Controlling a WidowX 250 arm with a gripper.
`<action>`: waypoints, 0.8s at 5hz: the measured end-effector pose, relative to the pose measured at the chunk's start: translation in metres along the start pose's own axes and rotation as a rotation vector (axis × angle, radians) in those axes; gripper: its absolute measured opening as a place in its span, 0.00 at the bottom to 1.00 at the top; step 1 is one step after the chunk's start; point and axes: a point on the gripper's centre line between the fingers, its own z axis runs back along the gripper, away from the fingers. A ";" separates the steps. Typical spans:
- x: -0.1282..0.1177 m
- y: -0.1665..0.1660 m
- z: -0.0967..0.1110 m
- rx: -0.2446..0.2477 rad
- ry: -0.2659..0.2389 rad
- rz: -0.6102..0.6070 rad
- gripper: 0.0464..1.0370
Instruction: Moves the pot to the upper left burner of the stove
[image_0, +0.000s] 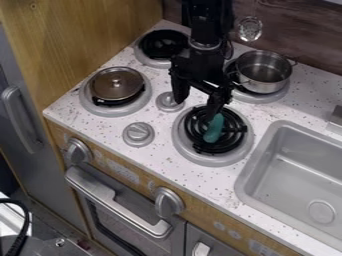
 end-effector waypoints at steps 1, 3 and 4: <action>-0.006 -0.003 -0.013 -0.007 0.042 -0.003 0.96; 0.041 -0.034 -0.017 -0.027 -0.053 -0.145 0.96; 0.071 -0.052 -0.008 -0.051 -0.206 -0.241 0.96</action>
